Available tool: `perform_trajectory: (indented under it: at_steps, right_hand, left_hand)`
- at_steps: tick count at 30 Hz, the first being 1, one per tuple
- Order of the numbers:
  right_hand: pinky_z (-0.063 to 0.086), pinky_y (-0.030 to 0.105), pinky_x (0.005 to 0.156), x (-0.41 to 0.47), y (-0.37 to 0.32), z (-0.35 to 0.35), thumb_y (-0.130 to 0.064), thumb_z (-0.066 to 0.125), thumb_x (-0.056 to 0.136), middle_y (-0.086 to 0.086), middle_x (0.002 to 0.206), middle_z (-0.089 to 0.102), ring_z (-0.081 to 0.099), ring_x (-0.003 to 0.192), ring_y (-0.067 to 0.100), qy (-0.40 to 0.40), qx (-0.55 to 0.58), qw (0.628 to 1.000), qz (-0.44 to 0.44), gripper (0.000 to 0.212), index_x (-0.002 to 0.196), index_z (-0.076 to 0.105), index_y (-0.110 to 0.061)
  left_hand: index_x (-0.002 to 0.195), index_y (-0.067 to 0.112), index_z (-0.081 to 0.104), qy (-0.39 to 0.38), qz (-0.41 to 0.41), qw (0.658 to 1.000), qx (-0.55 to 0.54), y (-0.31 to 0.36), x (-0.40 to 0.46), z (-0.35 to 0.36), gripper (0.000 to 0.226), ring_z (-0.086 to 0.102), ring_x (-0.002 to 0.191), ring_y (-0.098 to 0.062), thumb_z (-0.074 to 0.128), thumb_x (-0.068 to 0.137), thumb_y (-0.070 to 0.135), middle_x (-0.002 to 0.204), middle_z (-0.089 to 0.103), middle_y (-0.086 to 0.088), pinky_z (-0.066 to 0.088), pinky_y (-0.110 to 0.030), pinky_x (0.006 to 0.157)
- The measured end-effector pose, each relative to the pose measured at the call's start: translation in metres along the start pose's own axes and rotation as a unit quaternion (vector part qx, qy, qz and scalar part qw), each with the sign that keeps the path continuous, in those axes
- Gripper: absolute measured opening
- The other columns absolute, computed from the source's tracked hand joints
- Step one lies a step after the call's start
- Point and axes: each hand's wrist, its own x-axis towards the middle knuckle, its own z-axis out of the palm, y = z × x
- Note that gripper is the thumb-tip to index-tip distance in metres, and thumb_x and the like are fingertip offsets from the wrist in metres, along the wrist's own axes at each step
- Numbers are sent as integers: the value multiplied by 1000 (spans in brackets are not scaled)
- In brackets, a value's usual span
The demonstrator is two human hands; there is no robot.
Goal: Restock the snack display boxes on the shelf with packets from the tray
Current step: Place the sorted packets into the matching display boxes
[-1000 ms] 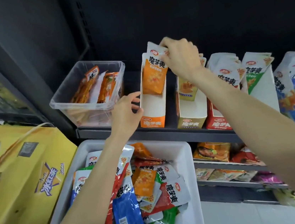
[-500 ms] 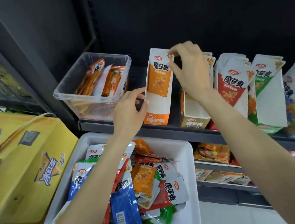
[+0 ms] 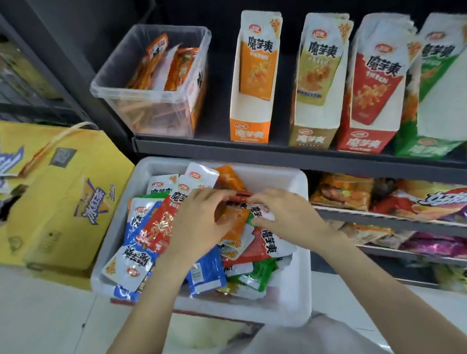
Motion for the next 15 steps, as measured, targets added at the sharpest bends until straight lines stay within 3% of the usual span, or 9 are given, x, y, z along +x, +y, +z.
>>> perform_trajectory:
  at_steps: [4,6,8,11,13,15]
  right_hand:
    - [30,35,110,8,3,34,-11,58,89,-2,150,37,35,137,20,-62,-77,993,-56,63,145,35,-26]
    - [37,37,105,13,5,43,6,51,84,-1,148,41,39,135,20,-61,-88,991,-84,72,145,36,-29]
    - [46,34,92,16,7,45,11,47,81,-3,140,52,51,125,20,-45,-81,991,-95,76,141,41,-35]
    - [48,36,92,10,11,42,-5,54,88,-5,134,58,56,119,18,-35,-59,994,-90,60,138,46,-37]
    - [46,32,93,-2,16,34,-20,57,92,-6,128,61,57,114,15,-3,4,998,-62,44,133,52,-32]
    - [51,29,85,-15,18,24,-21,58,92,-7,109,68,63,94,10,80,102,992,-1,31,123,60,-26]
  left_hand:
    - [130,29,54,-85,-11,993,79,-6,-20,16,58,42,122,-20,68,77,48,125,57,5,33,-39,102]
    - [126,27,58,-85,-6,992,90,-8,-24,20,58,43,123,-18,70,74,52,122,61,6,33,-38,101]
    - [115,30,66,-54,9,993,101,-9,-26,23,45,50,116,-15,70,76,51,113,67,10,35,-37,97]
    - [91,29,74,52,57,993,92,-4,-26,24,19,64,87,-14,60,85,40,86,72,10,44,-33,84]
    - [85,23,70,120,61,989,68,5,-27,20,28,63,67,-12,47,91,37,75,69,7,45,-25,67]
    - [84,20,68,149,47,987,32,11,-24,14,34,60,62,-10,42,93,40,74,67,7,44,-21,56]
